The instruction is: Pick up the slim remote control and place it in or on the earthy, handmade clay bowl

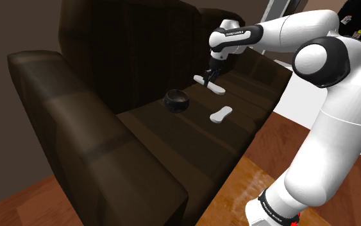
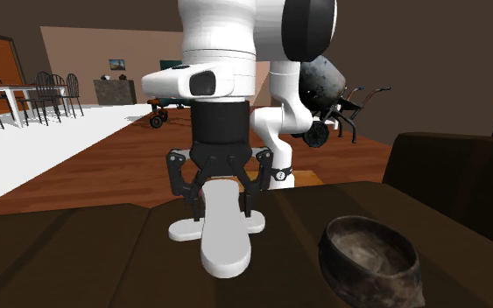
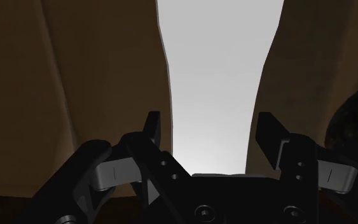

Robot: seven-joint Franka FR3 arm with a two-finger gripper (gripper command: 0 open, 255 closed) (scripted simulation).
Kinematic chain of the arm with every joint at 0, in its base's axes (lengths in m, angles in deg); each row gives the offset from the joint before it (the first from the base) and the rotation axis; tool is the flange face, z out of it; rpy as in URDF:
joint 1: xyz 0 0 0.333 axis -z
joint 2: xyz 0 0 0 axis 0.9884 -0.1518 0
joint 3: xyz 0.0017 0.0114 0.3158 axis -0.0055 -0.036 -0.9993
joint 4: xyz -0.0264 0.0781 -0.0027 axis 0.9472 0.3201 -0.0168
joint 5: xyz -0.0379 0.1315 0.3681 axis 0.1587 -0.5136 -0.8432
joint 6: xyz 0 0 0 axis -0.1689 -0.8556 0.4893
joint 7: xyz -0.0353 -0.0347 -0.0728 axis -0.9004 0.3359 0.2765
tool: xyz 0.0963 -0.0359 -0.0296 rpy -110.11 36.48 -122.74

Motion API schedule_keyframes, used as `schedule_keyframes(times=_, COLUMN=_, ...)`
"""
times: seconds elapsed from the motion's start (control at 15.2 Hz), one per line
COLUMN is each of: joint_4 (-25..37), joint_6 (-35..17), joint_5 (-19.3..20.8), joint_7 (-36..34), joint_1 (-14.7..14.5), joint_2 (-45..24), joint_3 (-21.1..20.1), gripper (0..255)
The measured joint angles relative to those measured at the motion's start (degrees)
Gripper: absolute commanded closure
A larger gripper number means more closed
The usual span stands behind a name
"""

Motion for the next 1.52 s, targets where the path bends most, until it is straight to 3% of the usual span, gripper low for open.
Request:
schedule_keyframes(times=0.59, joint_4=4.80, joint_6=6.02, joint_5=0.49, joint_7=-0.87, joint_1=-0.40, joint_2=1.28, joint_3=-0.10, gripper=255)
schedule_keyframes(times=1.52, joint_4=2.31, joint_6=6.92, joint_5=3.00, joint_7=-18.39, joint_1=-10.49, joint_2=4.34, joint_3=-6.53, gripper=255)
